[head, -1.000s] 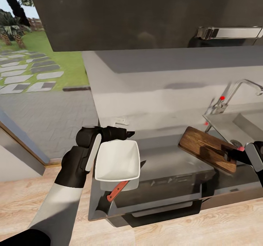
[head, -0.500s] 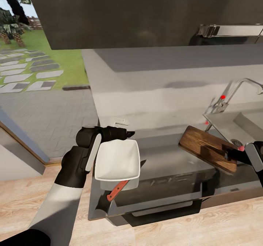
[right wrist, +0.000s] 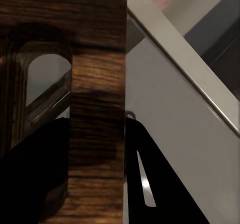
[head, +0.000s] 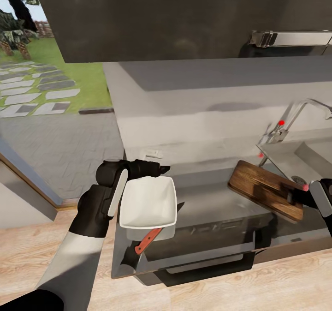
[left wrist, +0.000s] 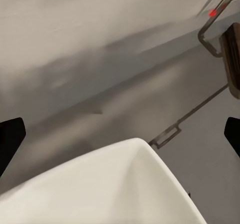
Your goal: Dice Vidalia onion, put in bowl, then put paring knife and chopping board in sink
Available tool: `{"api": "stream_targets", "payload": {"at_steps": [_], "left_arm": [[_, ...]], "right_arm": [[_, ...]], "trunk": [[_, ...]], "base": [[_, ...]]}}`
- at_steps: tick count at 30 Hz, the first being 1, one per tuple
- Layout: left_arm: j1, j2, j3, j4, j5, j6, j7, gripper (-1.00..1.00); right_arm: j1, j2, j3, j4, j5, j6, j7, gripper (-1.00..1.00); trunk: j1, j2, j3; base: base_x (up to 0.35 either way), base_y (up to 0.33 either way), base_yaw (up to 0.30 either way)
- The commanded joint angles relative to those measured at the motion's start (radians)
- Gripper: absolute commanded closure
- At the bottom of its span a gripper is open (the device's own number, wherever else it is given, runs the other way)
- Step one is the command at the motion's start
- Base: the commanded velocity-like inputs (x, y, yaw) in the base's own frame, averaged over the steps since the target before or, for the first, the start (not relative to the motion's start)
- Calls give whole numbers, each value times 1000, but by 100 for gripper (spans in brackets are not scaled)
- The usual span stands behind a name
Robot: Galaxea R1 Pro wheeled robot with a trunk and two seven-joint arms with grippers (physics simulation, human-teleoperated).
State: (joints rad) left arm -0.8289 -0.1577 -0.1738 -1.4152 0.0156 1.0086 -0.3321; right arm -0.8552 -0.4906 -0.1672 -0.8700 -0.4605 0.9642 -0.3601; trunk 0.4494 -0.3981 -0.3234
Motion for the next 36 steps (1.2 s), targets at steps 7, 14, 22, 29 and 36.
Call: {"api": "stream_targets", "payload": {"at_steps": [7, 14, 22, 29, 36], "left_arm": [[-1, 0, 0, -1, 1, 5, -1, -100], [-1, 0, 0, -1, 1, 5, -1, -100], [-1, 0, 0, -1, 1, 5, -1, -100], [-1, 0, 0, -1, 1, 5, -1, -100], [-1, 0, 0, -1, 1, 5, -1, -100]], "right_arm": [[-1, 0, 0, -1, -12, 2, -10, 100], [-1, 0, 0, -1, -12, 2, -10, 100], [-1, 0, 0, -1, -12, 2, -10, 100], [-1, 0, 0, -1, -12, 2, -10, 100], [-1, 0, 0, -1, -12, 2, -10, 100]], "trunk": [[1, -2, 5], [1, -2, 16], [1, -2, 29], [1, -2, 40], [1, -2, 52]], "base": [[0, 0, 0], [0, 0, 0], [0, 0, 0], [0, 0, 0], [0, 0, 0]]}}
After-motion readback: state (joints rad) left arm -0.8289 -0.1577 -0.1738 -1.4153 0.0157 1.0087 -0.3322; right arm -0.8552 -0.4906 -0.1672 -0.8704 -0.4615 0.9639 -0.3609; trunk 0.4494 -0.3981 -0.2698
